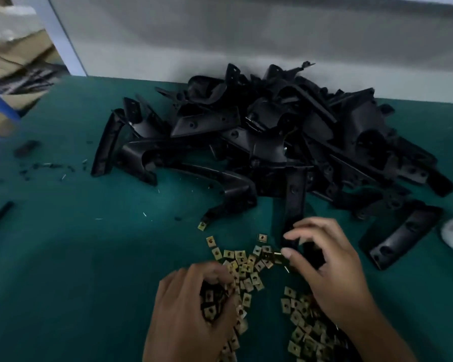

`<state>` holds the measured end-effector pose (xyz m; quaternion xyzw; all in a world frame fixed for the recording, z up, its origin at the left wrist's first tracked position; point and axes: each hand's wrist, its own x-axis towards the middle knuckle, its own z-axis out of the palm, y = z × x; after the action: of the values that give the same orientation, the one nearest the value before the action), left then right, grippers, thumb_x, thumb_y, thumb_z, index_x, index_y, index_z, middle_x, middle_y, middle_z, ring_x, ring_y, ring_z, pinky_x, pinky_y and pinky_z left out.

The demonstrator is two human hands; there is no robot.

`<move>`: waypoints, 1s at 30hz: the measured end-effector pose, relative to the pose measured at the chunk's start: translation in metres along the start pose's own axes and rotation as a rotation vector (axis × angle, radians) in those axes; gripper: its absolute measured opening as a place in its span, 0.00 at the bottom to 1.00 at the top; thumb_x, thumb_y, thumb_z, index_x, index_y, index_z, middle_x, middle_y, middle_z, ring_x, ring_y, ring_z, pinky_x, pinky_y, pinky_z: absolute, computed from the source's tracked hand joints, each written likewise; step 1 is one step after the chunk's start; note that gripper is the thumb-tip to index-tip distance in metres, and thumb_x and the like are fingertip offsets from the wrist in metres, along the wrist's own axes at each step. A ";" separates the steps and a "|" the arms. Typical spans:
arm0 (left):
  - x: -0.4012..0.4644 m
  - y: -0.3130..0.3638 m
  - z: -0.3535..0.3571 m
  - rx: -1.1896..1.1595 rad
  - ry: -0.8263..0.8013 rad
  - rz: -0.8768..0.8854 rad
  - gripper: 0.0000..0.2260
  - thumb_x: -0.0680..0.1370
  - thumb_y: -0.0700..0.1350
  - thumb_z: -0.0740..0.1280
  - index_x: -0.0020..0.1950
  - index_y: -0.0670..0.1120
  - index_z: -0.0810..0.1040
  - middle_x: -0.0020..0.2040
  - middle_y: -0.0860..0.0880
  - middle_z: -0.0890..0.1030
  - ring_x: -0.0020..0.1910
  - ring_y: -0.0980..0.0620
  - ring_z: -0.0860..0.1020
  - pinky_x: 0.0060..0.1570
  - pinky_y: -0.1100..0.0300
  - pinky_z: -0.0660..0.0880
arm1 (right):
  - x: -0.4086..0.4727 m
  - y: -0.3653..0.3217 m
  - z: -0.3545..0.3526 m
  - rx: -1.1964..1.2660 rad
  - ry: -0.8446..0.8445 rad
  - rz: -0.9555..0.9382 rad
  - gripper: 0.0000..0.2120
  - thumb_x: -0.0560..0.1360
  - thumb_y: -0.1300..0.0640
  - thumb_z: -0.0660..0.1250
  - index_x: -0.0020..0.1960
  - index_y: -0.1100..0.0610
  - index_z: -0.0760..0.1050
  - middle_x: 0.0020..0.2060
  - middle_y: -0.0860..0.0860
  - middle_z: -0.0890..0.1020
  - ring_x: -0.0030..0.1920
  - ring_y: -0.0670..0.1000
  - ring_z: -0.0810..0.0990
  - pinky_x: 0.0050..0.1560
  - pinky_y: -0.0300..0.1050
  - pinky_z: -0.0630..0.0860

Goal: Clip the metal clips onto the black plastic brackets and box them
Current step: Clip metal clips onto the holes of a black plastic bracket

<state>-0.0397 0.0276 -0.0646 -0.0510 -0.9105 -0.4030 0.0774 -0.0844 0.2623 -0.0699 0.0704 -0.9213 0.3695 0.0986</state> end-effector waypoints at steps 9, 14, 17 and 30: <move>-0.008 -0.001 0.001 -0.079 0.077 -0.133 0.23 0.68 0.44 0.80 0.49 0.68 0.74 0.44 0.70 0.82 0.47 0.68 0.81 0.49 0.74 0.73 | -0.003 -0.005 -0.002 0.038 -0.053 -0.111 0.10 0.75 0.44 0.74 0.54 0.45 0.79 0.58 0.38 0.74 0.57 0.39 0.76 0.56 0.25 0.67; -0.010 0.004 -0.007 -0.467 0.221 -0.197 0.14 0.66 0.53 0.77 0.47 0.64 0.77 0.45 0.60 0.86 0.42 0.59 0.86 0.44 0.70 0.79 | -0.005 -0.007 0.000 0.000 0.071 -0.182 0.07 0.72 0.54 0.76 0.49 0.50 0.82 0.54 0.41 0.77 0.55 0.40 0.78 0.51 0.30 0.73; -0.003 0.004 -0.012 -0.711 0.248 -0.232 0.13 0.65 0.51 0.78 0.45 0.58 0.78 0.47 0.54 0.87 0.43 0.53 0.87 0.42 0.67 0.80 | -0.003 -0.012 -0.001 -0.014 0.291 -0.262 0.04 0.77 0.55 0.74 0.50 0.53 0.82 0.54 0.43 0.79 0.55 0.38 0.78 0.50 0.28 0.73; 0.008 -0.008 -0.003 -0.957 0.105 -0.135 0.11 0.77 0.29 0.69 0.50 0.44 0.76 0.54 0.47 0.86 0.57 0.47 0.84 0.55 0.61 0.80 | -0.006 -0.055 -0.034 1.070 0.621 0.094 0.03 0.84 0.57 0.63 0.52 0.51 0.74 0.39 0.44 0.81 0.42 0.45 0.81 0.46 0.39 0.78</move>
<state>-0.0486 0.0196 -0.0670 -0.0015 -0.6192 -0.7826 0.0649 -0.0634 0.2470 -0.0105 -0.0414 -0.5388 0.7873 0.2970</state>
